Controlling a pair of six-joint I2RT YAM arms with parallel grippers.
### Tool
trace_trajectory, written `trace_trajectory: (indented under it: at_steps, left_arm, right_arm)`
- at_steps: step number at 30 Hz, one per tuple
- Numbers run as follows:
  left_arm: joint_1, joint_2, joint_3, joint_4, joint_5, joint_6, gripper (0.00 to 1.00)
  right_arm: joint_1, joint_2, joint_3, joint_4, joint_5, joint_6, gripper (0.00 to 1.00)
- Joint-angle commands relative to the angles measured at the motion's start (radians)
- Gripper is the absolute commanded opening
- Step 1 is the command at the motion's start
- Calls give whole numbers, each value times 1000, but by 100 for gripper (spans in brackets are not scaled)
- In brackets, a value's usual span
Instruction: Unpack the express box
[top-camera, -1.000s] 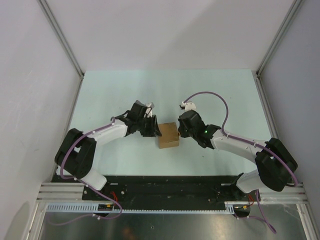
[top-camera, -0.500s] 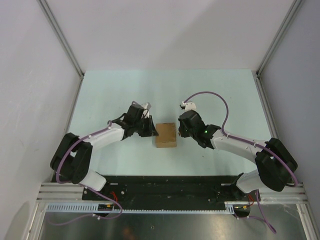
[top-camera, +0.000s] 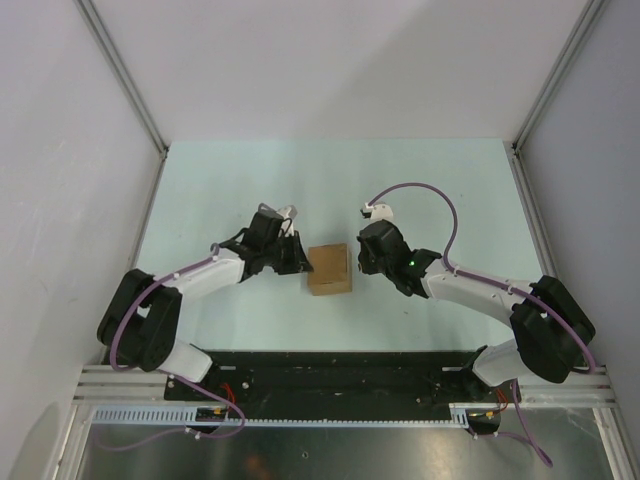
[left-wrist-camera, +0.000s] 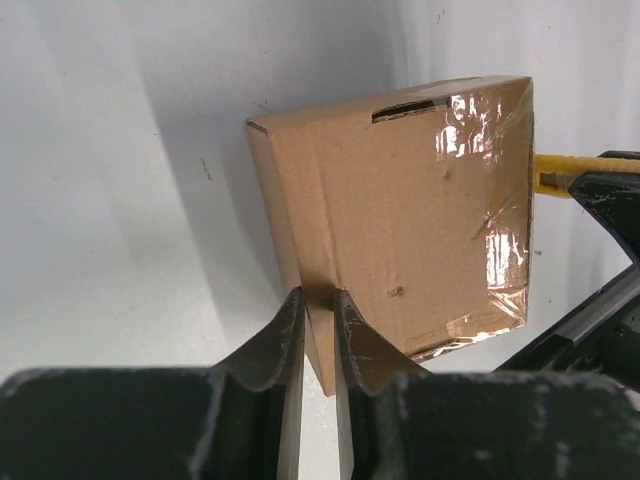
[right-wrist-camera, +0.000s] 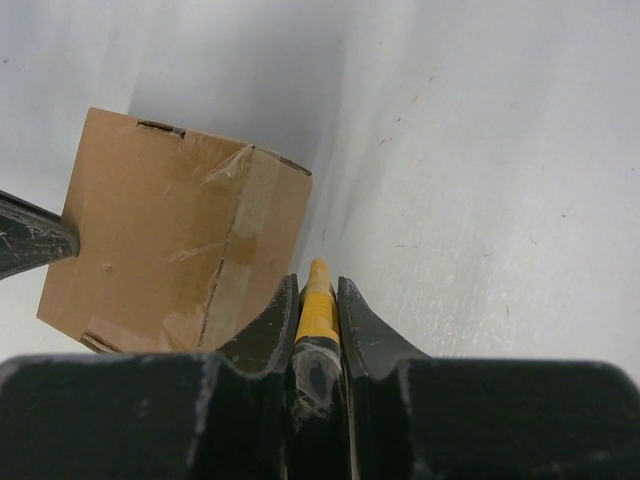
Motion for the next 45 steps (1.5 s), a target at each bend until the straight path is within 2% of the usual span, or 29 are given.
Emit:
trace_trajectory:
  at_steps: [1,25,36,45]
  left_arm:
    - [26,14,-44,-92,-153,69,9]
    - [39,56,-35,-164,-231,83,8]
    - [39,98,7,-166,-214,77,8]
    - [45,40,36,-207,-240,92,10]
  right_arm:
    - [2,-7,37,28,23,-2,0]
    - [13,30,37,68,-10,-20,0]
    - [30,50,37,171,-112,-83,0]
    - [37,76,47,200,-121,-105,0]
